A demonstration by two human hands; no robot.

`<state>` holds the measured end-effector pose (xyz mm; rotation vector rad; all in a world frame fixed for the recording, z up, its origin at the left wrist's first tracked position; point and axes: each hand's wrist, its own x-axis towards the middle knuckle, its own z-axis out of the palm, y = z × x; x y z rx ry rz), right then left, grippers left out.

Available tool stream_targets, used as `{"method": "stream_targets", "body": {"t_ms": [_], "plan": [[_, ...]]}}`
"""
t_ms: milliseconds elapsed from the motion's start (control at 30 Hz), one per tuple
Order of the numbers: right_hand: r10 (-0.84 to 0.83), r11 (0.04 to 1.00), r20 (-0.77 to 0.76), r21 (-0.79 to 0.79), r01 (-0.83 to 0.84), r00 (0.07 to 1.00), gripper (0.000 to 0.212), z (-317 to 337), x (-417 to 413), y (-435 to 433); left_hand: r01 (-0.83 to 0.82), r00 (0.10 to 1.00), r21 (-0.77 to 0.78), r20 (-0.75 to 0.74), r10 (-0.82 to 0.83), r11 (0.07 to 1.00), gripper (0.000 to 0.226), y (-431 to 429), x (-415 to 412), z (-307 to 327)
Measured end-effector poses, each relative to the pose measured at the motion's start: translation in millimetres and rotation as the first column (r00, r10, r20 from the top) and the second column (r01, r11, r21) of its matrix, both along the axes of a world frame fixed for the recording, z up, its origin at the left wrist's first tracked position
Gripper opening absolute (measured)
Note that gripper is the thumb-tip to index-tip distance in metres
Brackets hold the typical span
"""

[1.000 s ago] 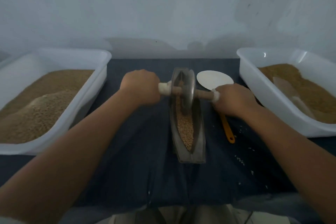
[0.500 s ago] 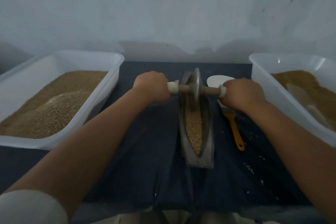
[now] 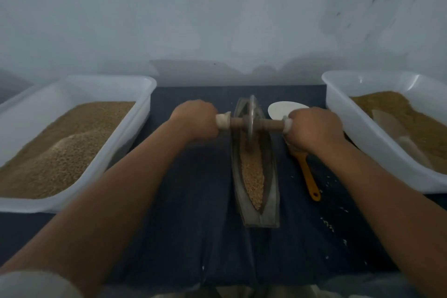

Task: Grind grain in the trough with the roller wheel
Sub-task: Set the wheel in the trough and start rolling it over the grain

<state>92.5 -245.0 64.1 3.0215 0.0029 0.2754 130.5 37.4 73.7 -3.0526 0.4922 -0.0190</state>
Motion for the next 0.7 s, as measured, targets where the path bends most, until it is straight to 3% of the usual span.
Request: {"method": "stream_targets", "body": {"t_ms": [133, 267, 333, 400, 567, 700], "plan": [[0.049, 0.998, -0.154, 0.039, -0.043, 0.987, 0.023, 6.6, -1.6, -3.8, 0.032, 0.997, 0.026, -0.074, -0.031, 0.999, 0.027, -3.3, -5.1, 14.0], [0.192, 0.977, -0.238, 0.142, -0.161, 0.952, 0.021, -5.0, -65.7, -24.6, 0.121, 0.978, 0.117, 0.158, -0.139, 0.986, 0.030, 14.4, -72.5, -9.6], [0.228, 0.962, -0.205, 0.200, -0.187, 0.952, 0.032, -7.0, -77.6, -30.7, 0.125, 0.973, 0.112, 0.179, -0.144, 0.986, 0.031, 19.4, -80.7, -15.2], [0.231, 0.963, -0.176, 0.181, -0.199, 0.957, 0.036, -9.3, -59.9, -29.8, 0.081, 0.992, 0.061, 0.093, -0.086, 0.995, 0.030, 15.8, -66.9, -15.7], [0.053, 0.998, -0.007, 0.023, -0.053, 0.999, 0.023, 0.0, 16.7, -6.1, -0.107, 0.982, -0.014, 0.155, 0.108, 0.994, 0.035, -6.1, 1.9, -8.8], [0.123, 0.992, 0.051, -0.007, -0.123, 0.991, 0.028, 12.0, 15.8, -3.2, -0.114, 0.993, -0.095, 0.031, 0.117, 0.989, 0.030, -2.4, -2.1, -10.3]]}}
